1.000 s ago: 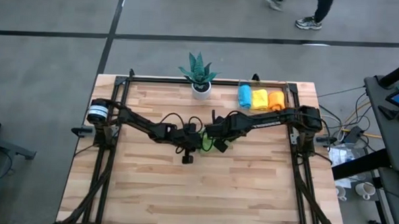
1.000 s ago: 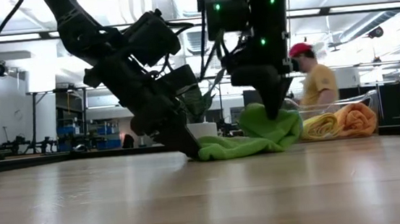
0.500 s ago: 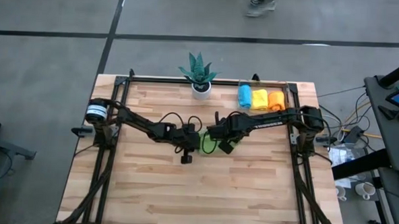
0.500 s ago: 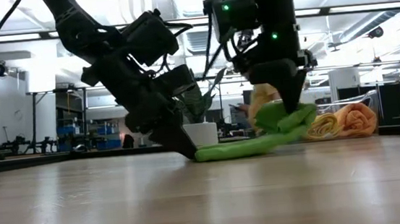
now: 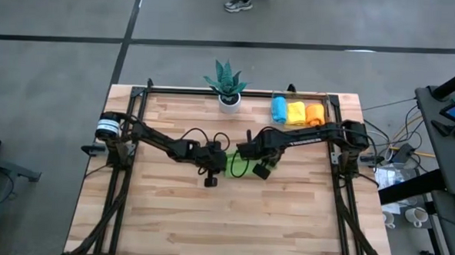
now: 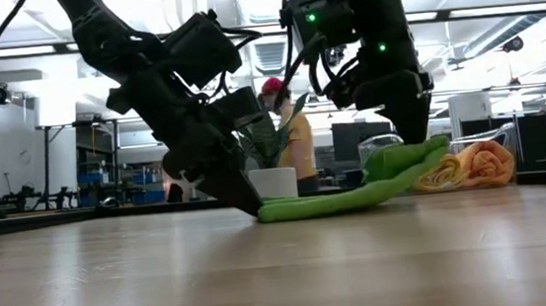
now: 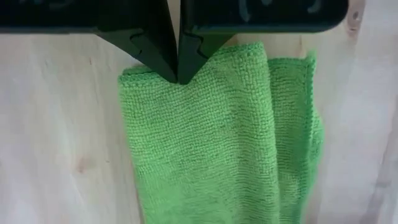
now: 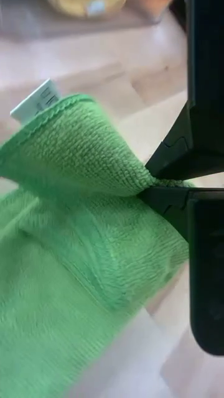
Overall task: Roll microfiber towels into tight, uniform cylinder then place into a basket
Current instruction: Roll the green microfiber cloth
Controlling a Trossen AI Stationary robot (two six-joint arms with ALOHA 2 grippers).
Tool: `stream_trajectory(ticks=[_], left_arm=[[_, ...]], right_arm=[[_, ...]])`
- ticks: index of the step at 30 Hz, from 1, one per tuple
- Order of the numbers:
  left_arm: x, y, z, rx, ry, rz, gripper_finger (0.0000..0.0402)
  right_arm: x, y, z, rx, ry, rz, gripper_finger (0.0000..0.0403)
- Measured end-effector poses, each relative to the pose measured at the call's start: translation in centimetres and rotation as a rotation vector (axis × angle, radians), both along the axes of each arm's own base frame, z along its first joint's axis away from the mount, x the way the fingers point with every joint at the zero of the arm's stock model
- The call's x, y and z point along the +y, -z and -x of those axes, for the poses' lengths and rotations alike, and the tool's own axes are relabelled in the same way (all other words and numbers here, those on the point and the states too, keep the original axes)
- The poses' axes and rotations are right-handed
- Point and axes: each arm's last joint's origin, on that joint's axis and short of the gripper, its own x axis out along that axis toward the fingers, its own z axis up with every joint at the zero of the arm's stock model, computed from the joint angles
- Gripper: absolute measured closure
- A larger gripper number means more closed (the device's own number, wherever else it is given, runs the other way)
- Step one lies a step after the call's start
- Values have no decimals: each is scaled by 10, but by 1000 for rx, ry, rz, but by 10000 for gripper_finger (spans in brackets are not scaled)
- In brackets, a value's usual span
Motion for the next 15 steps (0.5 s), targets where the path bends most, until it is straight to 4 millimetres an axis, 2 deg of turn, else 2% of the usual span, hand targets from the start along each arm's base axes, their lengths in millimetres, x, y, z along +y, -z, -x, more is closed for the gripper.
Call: stream_trajectory(ticks=[7, 15], left_arm=[[2, -2, -2, -30, -56, -69, 402], [3, -2, -3, -38, -63, -77, 402]], right_arm=[[3, 17, -4, 63, -75, -106, 394], [5, 19, -6, 50, -93, -195, 394]])
